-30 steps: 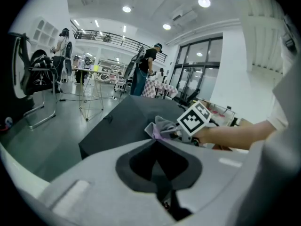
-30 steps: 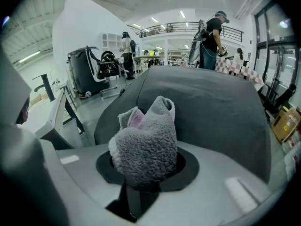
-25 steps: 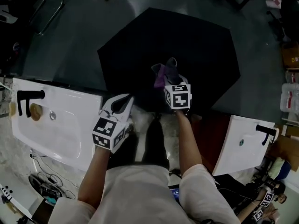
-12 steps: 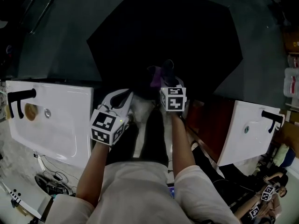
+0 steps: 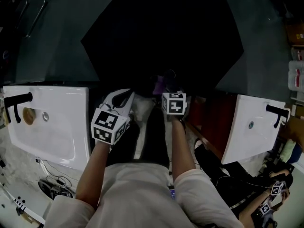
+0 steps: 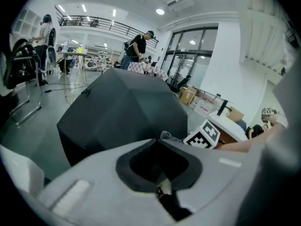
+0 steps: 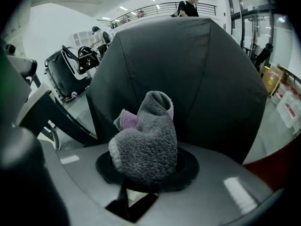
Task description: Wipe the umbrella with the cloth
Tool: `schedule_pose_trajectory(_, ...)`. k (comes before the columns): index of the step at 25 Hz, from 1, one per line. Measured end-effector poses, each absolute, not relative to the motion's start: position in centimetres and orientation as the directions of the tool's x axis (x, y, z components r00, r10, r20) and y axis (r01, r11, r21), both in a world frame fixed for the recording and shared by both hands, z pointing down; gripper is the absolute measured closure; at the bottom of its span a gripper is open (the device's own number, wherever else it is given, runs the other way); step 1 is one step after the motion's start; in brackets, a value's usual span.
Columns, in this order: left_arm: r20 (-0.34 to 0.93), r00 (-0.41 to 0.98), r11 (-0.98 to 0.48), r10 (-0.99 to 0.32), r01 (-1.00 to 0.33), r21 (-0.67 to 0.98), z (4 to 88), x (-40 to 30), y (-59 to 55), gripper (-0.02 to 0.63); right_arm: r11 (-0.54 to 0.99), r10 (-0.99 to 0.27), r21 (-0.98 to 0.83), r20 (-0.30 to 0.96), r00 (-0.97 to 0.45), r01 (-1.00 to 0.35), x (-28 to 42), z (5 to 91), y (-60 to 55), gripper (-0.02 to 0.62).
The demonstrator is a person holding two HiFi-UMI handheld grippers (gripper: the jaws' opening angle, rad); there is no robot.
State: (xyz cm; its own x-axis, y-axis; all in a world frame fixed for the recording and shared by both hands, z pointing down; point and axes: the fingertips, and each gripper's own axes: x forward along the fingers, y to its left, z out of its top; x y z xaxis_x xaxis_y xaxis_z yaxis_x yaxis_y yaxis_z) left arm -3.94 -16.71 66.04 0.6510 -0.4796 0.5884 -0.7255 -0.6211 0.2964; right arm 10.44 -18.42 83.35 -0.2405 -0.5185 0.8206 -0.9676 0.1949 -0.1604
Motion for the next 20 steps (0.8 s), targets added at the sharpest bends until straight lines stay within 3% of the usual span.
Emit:
schedule_pose_trajectory(8, 0.609, 0.642, -0.629, -0.465, -0.724, 0.283, 66.2, -3.1, -16.0, 0.601, 0.137, -0.478, -0.189, 0.847, -0.232, -0.972, 12.8, 81.6, -15.2, 0.472)
schedule_pose_trajectory(20, 0.539, 0.627, -0.633, -0.563, -0.746, 0.207, 58.1, -5.1, -18.0, 0.601, 0.122, -0.632, -0.198, 0.740, -0.230, -0.973, 13.8, 67.9, -16.1, 0.472)
